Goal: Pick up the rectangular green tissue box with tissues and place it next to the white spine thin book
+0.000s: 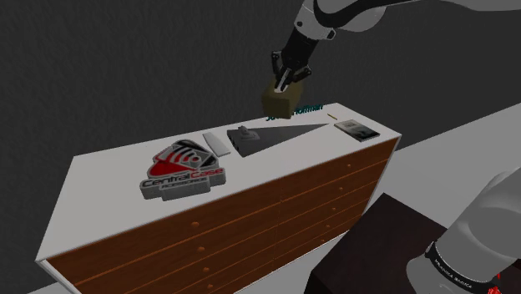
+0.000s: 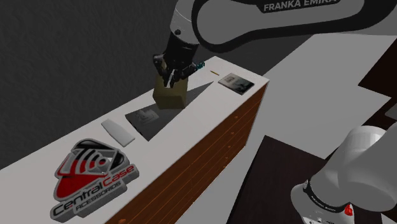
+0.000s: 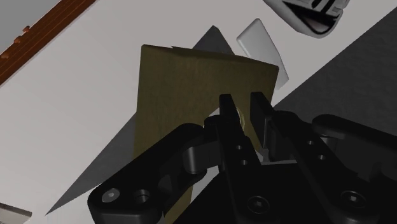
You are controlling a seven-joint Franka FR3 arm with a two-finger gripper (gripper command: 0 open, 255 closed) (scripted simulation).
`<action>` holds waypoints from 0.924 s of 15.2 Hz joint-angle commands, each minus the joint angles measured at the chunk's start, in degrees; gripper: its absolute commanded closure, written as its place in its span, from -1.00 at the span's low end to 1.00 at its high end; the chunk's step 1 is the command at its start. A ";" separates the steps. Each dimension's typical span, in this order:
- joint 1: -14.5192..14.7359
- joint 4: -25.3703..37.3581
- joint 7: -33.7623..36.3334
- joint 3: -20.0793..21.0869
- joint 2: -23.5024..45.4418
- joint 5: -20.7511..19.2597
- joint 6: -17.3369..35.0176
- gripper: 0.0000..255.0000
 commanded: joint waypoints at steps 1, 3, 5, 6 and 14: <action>-0.77 -1.30 -3.14 -1.86 -1.48 1.10 -0.58 1.00; -1.57 -2.43 -6.28 -3.84 -2.66 2.01 -1.13 1.00; -2.39 -3.29 -9.37 -5.84 -3.60 2.75 -1.75 1.00; -2.78 -3.63 -10.88 -6.87 -3.99 3.06 -2.08 1.00; -6.26 -3.92 -22.69 -14.94 -4.96 4.74 -5.30 1.00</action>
